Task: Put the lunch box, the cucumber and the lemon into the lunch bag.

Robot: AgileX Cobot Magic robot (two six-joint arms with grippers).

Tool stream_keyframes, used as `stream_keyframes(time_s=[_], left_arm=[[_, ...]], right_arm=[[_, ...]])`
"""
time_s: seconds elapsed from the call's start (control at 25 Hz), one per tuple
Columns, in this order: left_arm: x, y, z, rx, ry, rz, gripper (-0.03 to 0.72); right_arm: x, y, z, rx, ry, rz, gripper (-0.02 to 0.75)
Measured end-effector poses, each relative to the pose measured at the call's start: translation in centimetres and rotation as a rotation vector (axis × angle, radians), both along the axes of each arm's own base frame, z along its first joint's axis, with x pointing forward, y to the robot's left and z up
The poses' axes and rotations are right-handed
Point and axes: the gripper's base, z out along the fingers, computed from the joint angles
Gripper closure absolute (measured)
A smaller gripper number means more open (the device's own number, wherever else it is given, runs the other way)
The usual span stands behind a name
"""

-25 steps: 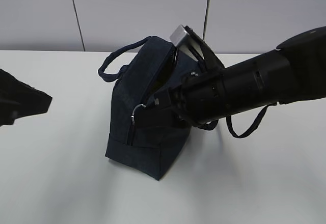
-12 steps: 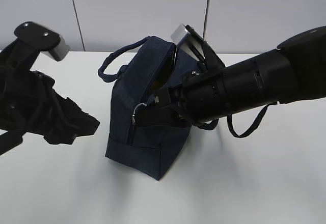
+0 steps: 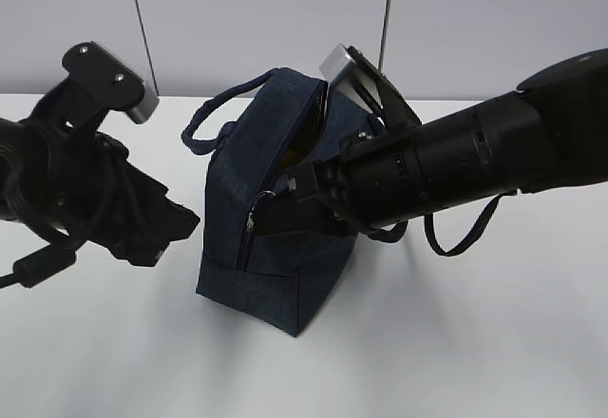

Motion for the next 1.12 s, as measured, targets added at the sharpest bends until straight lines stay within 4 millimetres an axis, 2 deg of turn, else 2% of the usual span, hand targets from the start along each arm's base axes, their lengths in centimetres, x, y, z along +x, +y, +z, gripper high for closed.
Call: stream_keyframes(time_s=[0.12,0.32,0.52,0.88,1.12], left_arm=[[0.2,-0.2,-0.7,0.012,0.015,-0.006,0.314],[0.4,-0.3,-0.6,-0.008,0.0,0.01,0.314],[-0.2,-1.6,-0.7,-0.008,-0.019,-0.038,0.314],[0.8,-2.1,-2.7,0.01,0.003,0.001,0.314],[1.2,-2.0,-2.8,0.009,-0.034,0.025,0.326]], right_arm=[[0.0,0.0,0.0,-0.001,-0.001,-0.002,0.738],[0.0,0.0,0.0,-0.001,0.001,-0.003,0.738],[0.0,0.0,0.0,-0.002,0.0,-0.005,0.738],[0.0,0.0,0.1,-0.001,-0.002,-0.005,0.738],[0.0,0.0,0.1,-0.002,-0.002,-0.006,0.738]])
